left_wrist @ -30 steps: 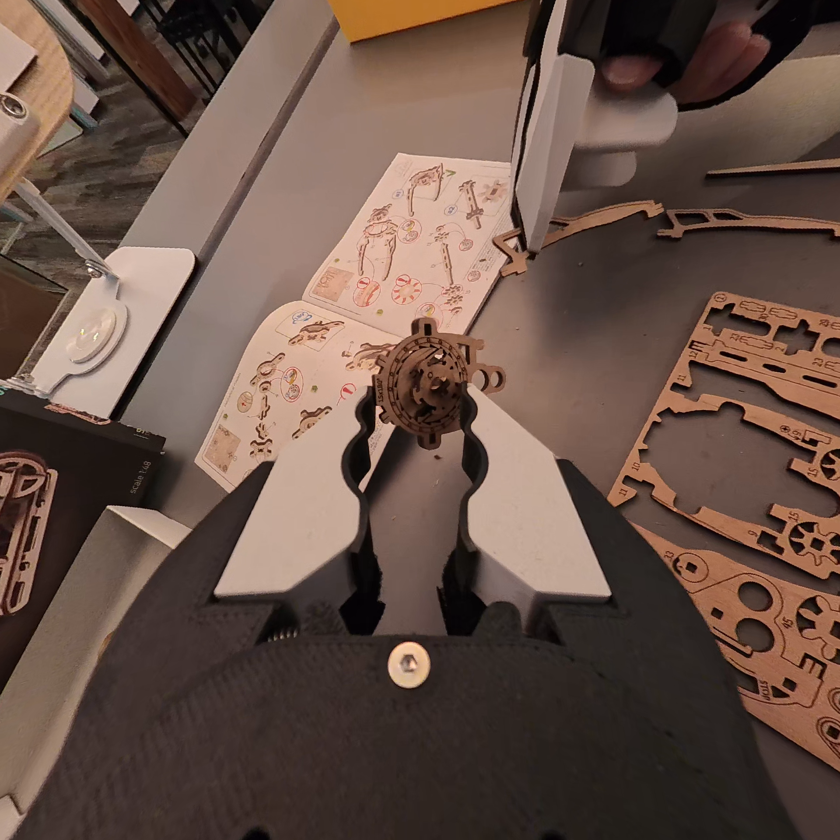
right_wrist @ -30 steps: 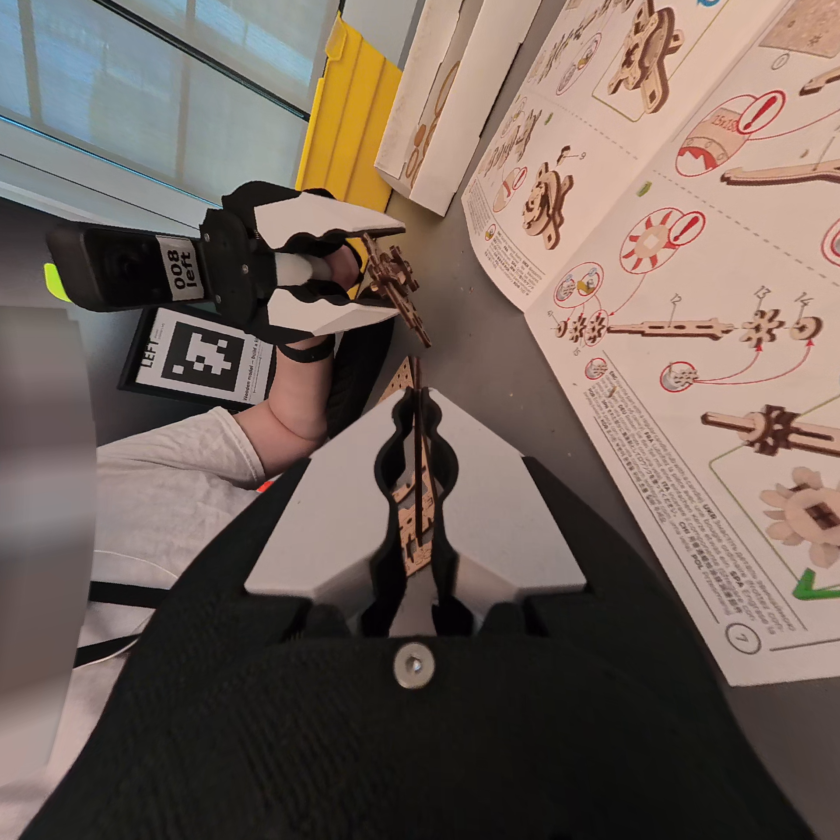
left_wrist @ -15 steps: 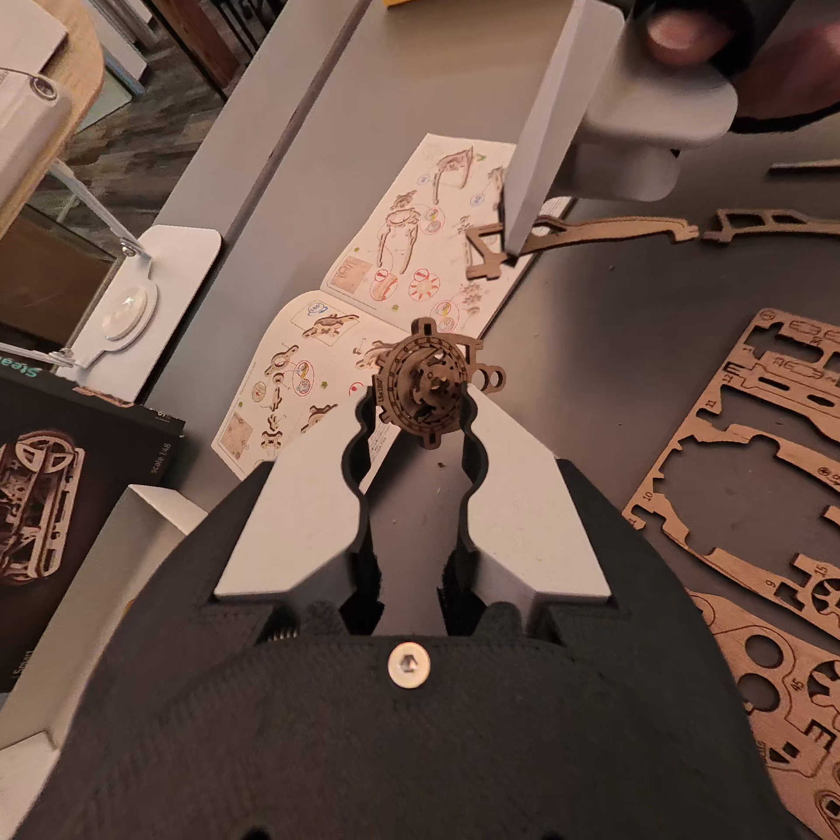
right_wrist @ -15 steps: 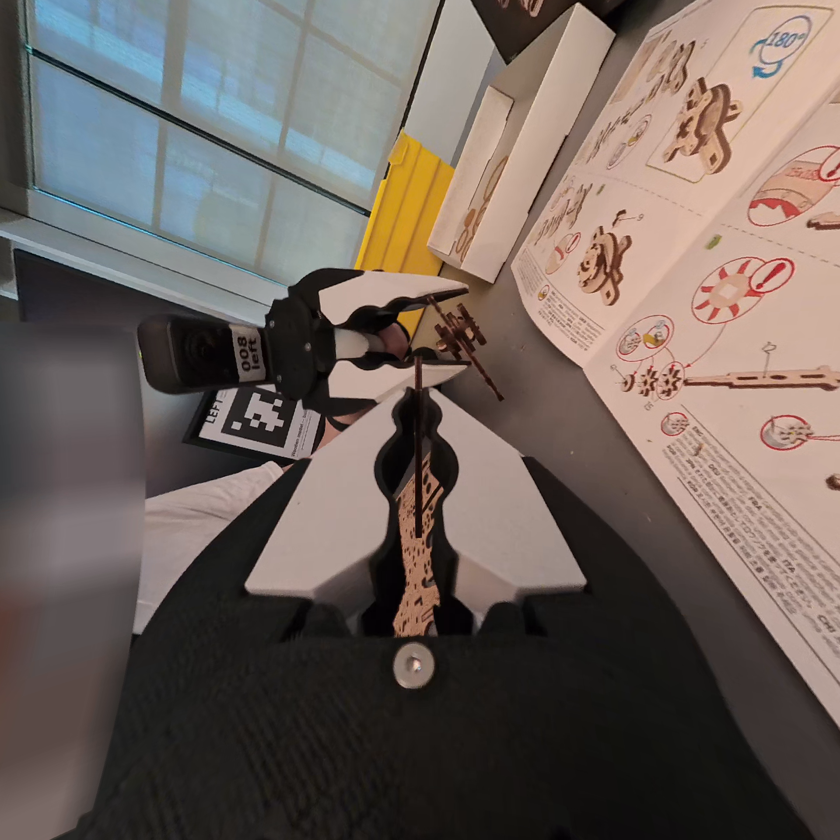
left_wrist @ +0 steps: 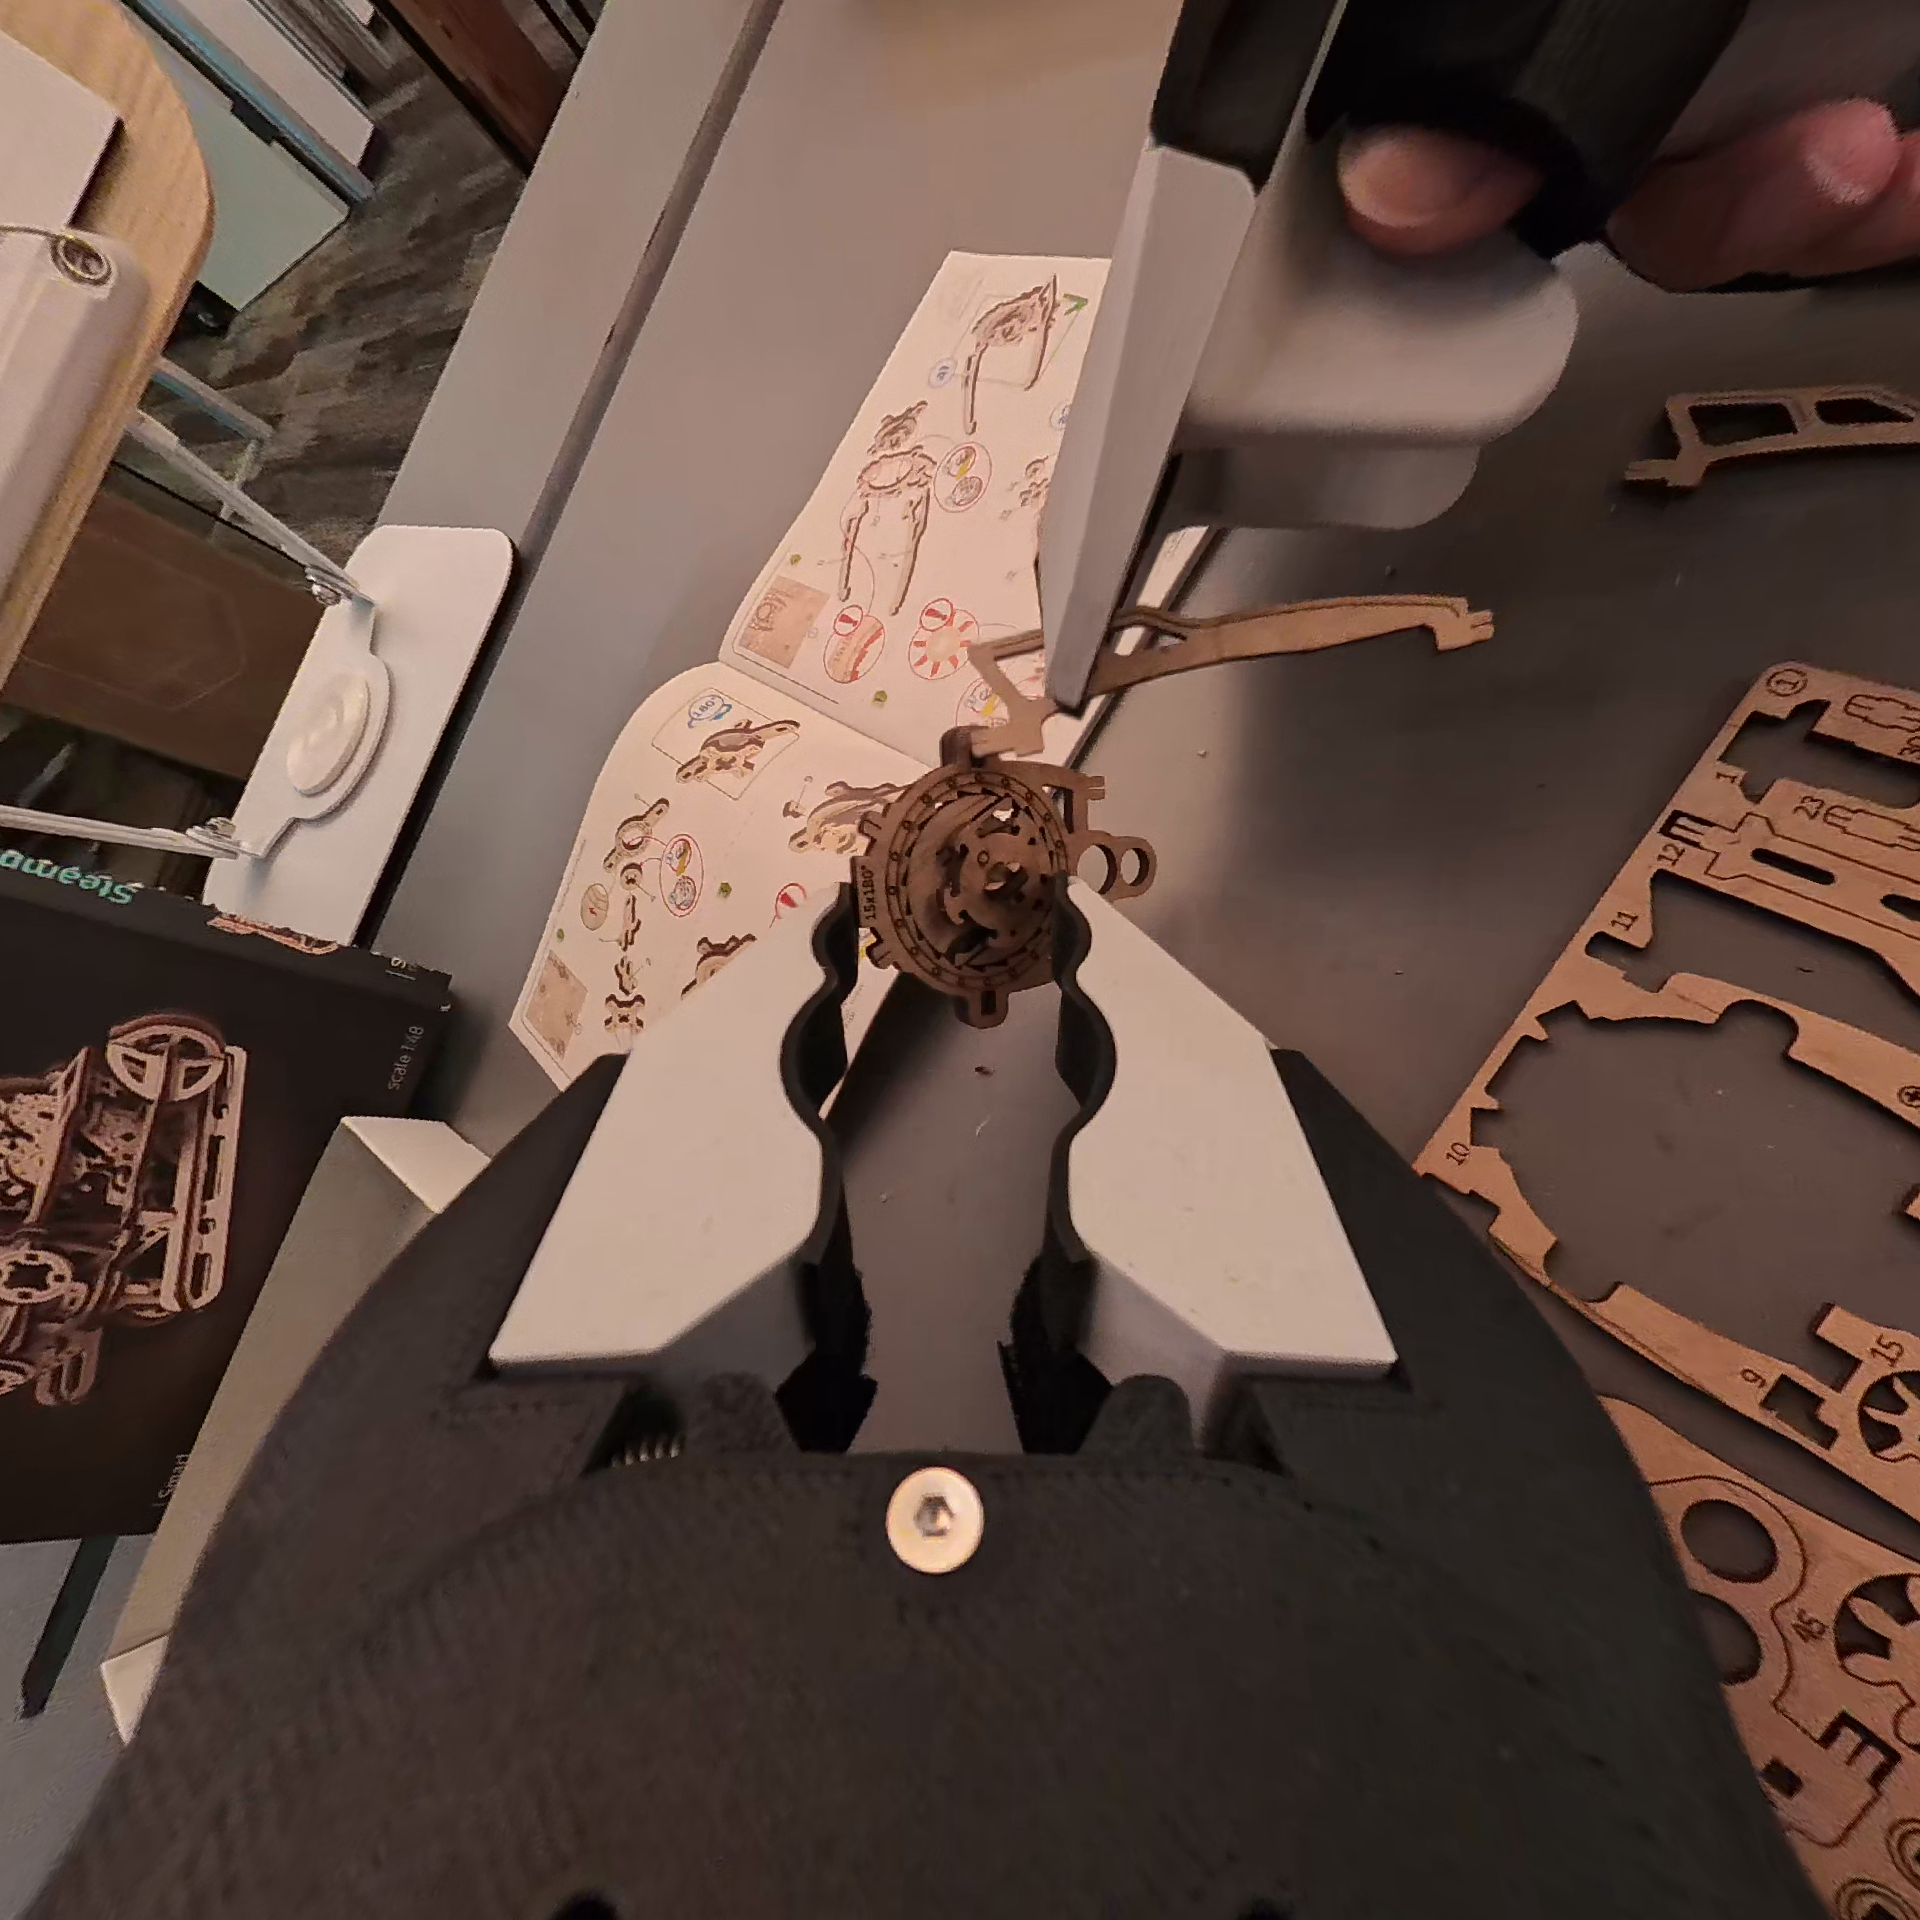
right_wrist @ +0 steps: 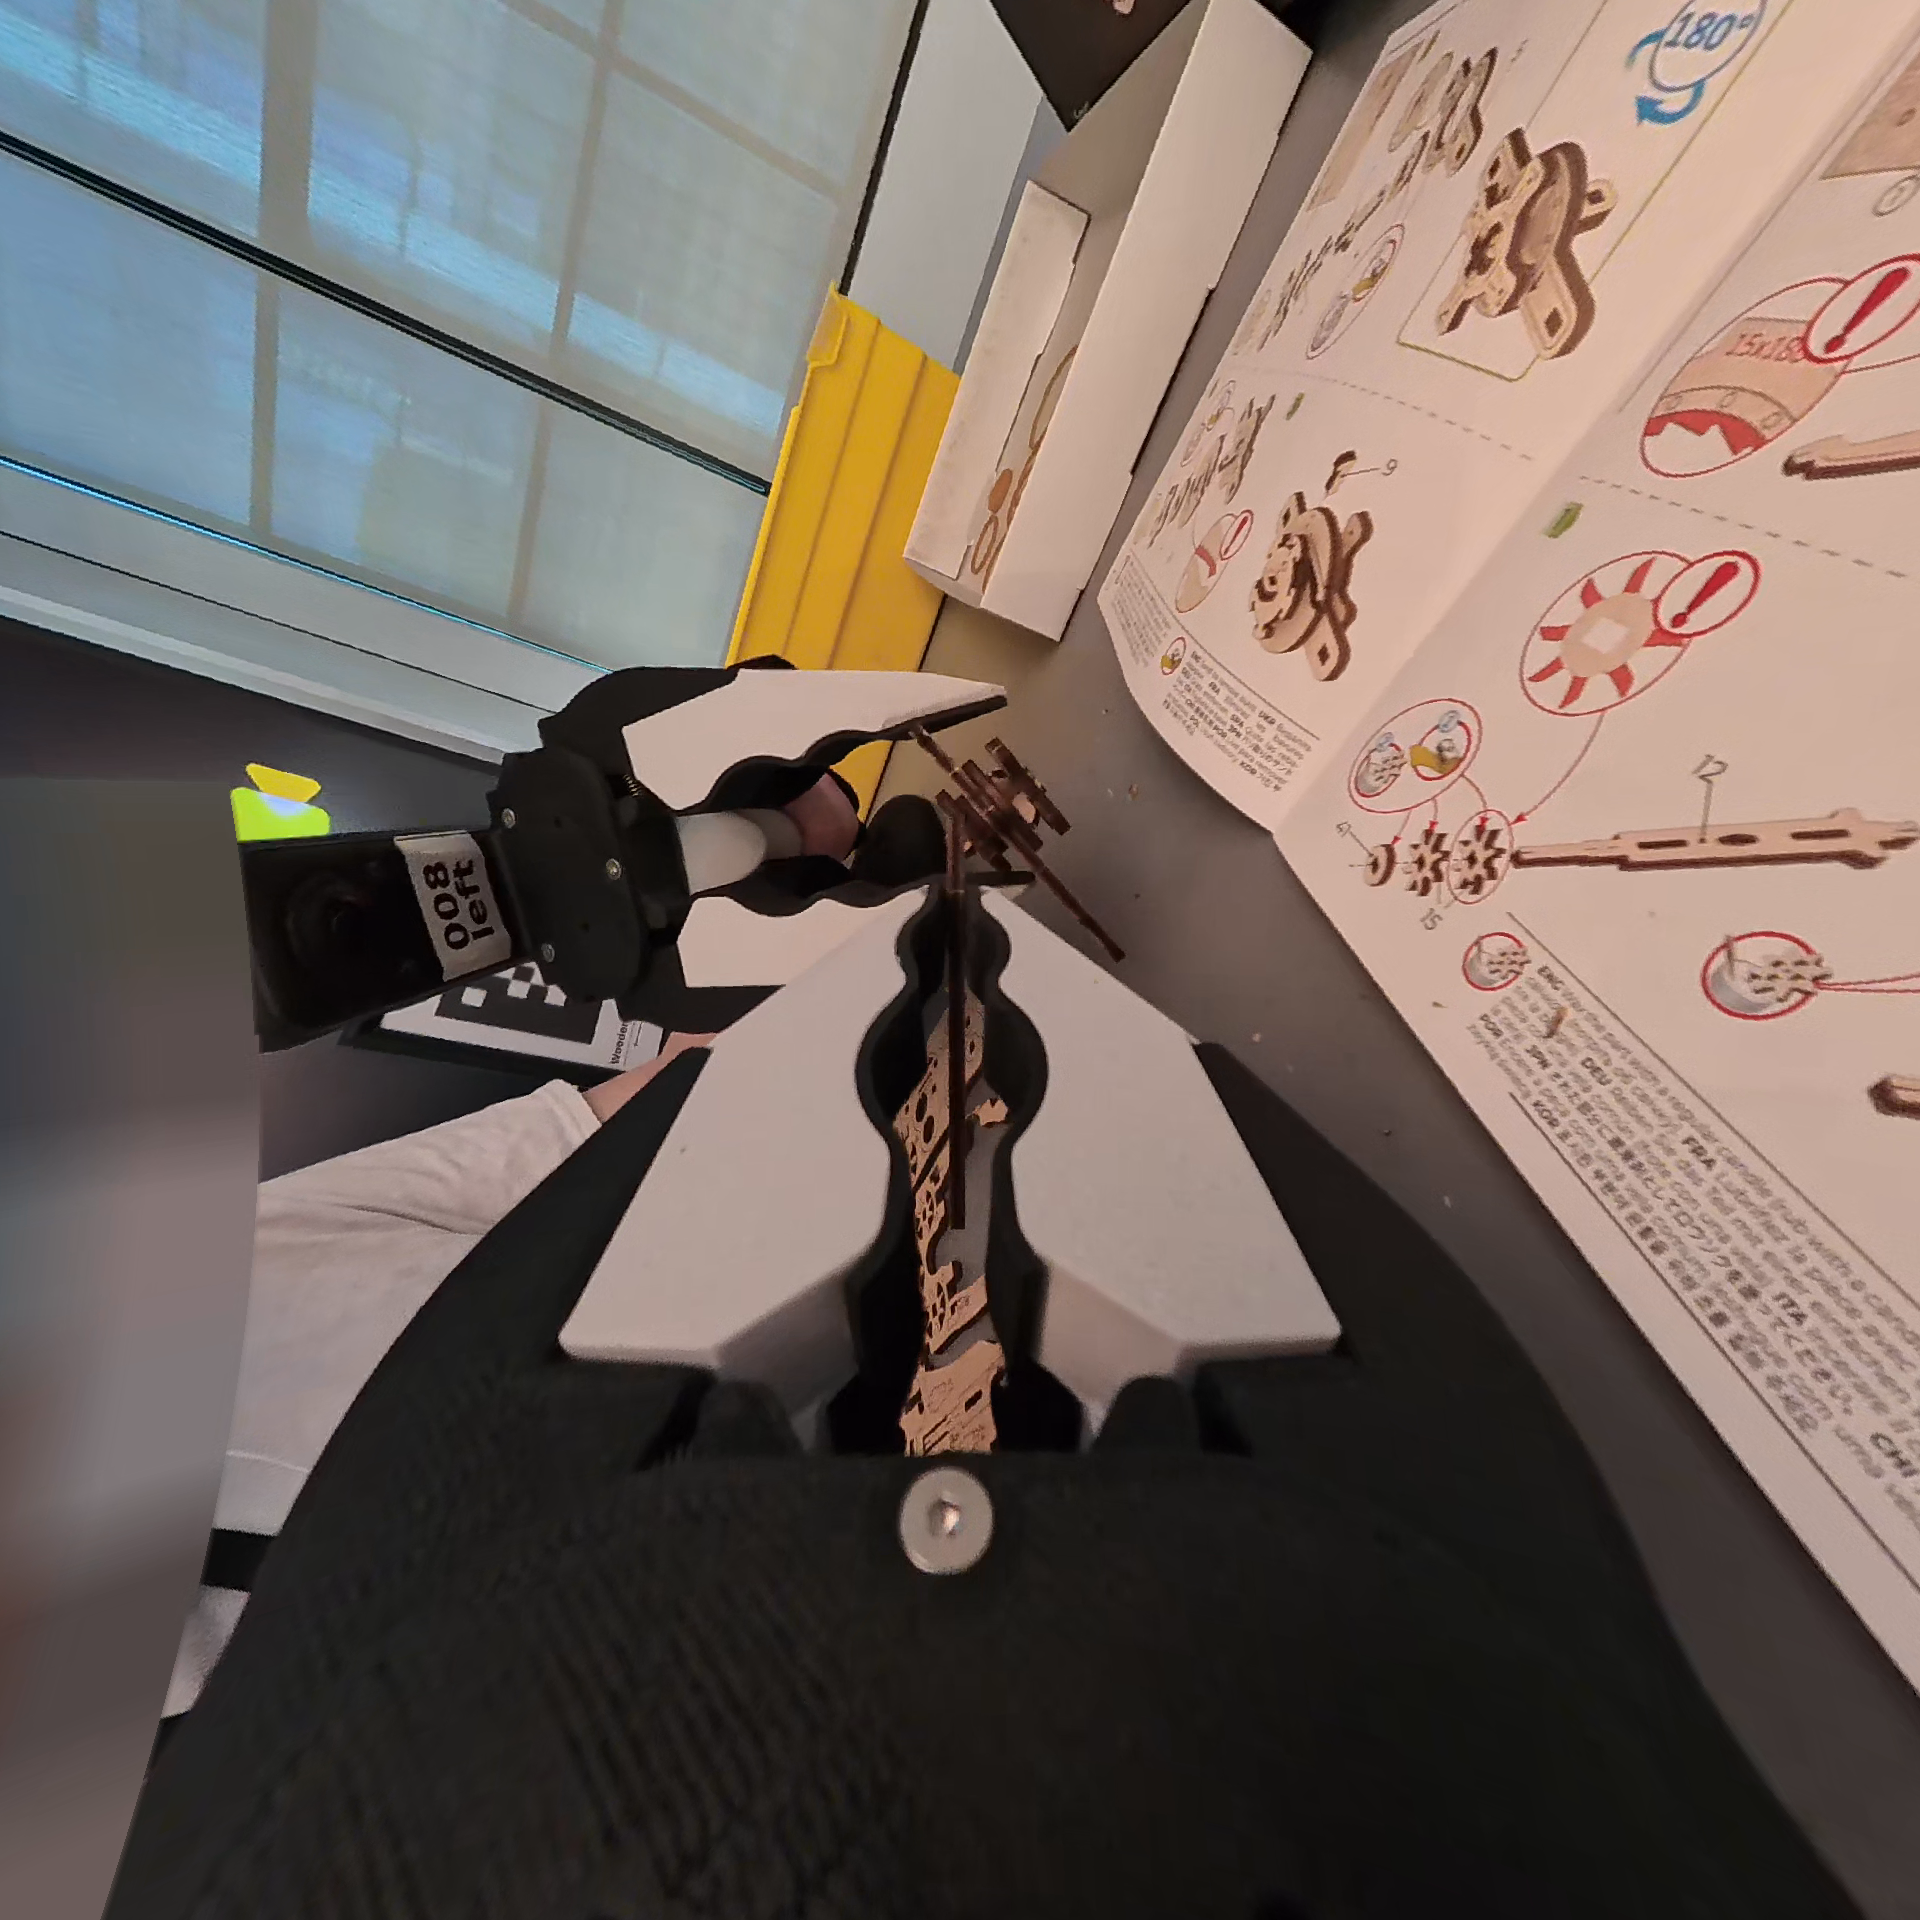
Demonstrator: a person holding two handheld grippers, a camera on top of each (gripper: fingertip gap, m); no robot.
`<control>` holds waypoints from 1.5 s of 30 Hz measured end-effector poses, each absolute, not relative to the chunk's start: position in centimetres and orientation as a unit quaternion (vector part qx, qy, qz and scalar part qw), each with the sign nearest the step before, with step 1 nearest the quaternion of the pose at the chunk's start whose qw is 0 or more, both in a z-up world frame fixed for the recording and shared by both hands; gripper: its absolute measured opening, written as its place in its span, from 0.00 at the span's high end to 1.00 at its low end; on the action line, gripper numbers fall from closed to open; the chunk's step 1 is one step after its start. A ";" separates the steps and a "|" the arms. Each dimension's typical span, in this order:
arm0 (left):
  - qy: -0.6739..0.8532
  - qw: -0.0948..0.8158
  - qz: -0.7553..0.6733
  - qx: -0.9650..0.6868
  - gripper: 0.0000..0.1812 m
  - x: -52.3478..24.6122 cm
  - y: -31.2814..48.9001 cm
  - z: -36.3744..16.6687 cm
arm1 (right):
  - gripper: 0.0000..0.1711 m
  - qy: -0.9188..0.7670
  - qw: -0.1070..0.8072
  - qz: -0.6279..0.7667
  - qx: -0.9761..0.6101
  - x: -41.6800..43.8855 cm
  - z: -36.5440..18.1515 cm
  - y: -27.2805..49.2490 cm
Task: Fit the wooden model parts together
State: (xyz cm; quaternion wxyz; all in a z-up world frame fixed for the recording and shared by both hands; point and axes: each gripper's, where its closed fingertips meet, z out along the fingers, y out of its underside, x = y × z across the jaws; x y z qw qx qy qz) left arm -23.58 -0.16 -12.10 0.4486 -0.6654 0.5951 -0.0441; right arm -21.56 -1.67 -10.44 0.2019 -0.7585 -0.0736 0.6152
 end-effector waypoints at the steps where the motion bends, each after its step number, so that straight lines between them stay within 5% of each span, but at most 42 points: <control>1: 0.595 0.448 -0.045 -0.666 0.81 -23.5 -0.2 -12.2 | 1.00 -0.073 0.200 0.614 -0.760 -21.6 -10.6 -1.7; 23: 0.658 0.507 0.095 -0.549 0.81 -22.4 -1.2 -11.1 | 1.00 -0.060 0.214 0.611 -0.760 -21.2 -11.4 -0.9; 45: 0.689 0.474 0.038 -0.548 0.81 -22.4 -2.2 -12.7 | 1.00 -0.039 0.118 0.663 -0.738 -21.7 -12.5 -2.3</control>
